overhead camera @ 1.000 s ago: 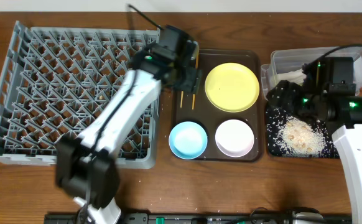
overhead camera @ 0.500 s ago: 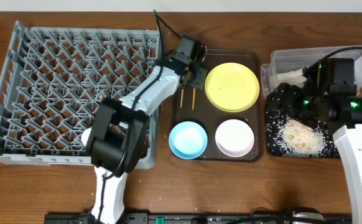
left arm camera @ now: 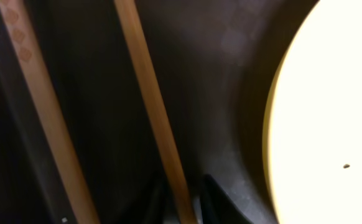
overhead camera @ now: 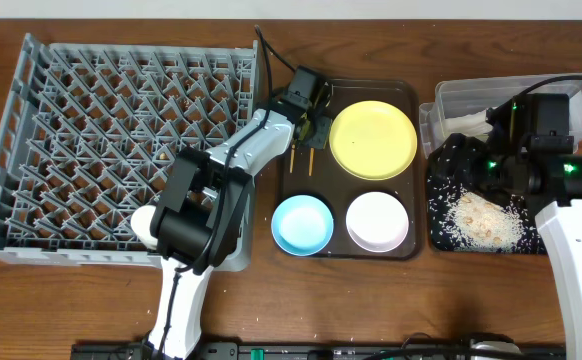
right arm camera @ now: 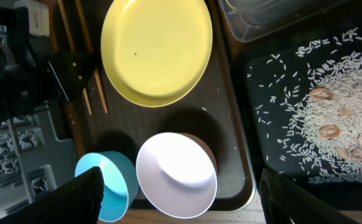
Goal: Sort waste into correct bins and load items into the dishwasher
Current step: 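Grasp one wooden chopstick on the brown tray with the left gripper, then carry the chopstick left and drop it into the dish rack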
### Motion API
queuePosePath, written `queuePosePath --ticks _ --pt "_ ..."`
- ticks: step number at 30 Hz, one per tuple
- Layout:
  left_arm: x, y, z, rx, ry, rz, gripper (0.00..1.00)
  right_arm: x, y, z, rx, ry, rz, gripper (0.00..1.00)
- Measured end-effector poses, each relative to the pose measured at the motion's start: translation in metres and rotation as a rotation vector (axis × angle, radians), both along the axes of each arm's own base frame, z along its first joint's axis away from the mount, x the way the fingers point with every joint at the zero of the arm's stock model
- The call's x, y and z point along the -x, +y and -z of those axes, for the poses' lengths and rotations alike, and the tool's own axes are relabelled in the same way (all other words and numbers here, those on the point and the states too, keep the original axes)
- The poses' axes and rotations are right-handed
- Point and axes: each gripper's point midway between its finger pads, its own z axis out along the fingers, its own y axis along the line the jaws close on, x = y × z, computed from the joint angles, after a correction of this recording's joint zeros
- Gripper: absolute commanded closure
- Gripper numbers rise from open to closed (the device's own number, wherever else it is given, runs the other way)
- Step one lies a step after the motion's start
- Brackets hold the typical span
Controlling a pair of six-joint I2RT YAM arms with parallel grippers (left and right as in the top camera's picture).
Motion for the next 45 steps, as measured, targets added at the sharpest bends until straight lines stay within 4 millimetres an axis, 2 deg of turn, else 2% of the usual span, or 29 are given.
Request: queuePosePath --ticks 8,13,15,20,22,24,26,27,29,33,36,42,45 --pt "0.005 -0.003 0.001 -0.006 0.014 0.008 0.92 0.002 0.000 0.001 0.000 0.008 0.000 0.22" --pt "0.008 -0.001 -0.010 -0.006 0.015 0.008 0.92 0.002 0.000 0.001 0.000 0.008 0.000 0.22" --pt "0.009 -0.001 -0.026 0.001 0.001 0.008 0.92 0.002 0.000 0.001 0.000 0.008 0.000 0.22" --pt "0.017 0.005 -0.104 0.045 -0.089 0.001 0.92 0.002 0.000 0.001 0.000 0.009 0.000 0.22" --pt "0.027 0.016 -0.130 0.030 -0.101 -0.027 0.92 0.002 0.000 0.001 0.000 0.009 0.000 0.22" --pt "0.038 0.041 -0.143 -0.029 -0.081 -0.104 0.92 0.002 0.000 0.001 0.000 0.010 0.000 0.22" --pt "0.045 0.069 -0.144 -0.093 -0.049 -0.191 0.92 0.002 0.000 0.001 0.000 0.010 0.000 0.22" --pt "0.047 0.091 -0.142 -0.135 -0.028 -0.257 0.92 0.002 0.000 0.001 0.000 0.010 0.000 0.22" --pt "0.043 0.122 -0.136 -0.176 -0.002 -0.355 0.92 0.002 0.000 0.001 0.000 0.010 0.000 0.21" --pt "0.040 0.171 -0.123 -0.220 0.031 -0.478 0.92 0.002 0.000 0.001 0.000 0.010 0.000 0.21" --pt "0.043 0.180 -0.113 -0.232 0.061 -0.457 0.92 0.002 0.000 0.001 0.000 0.010 0.000 0.21" --pt "0.056 0.170 -0.098 -0.232 0.115 -0.342 0.91 0.002 0.000 0.001 0.000 0.010 0.000 0.21" --pt "0.061 0.169 -0.094 -0.240 0.134 -0.314 0.78 0.002 0.000 0.001 0.000 0.010 0.000 0.21"
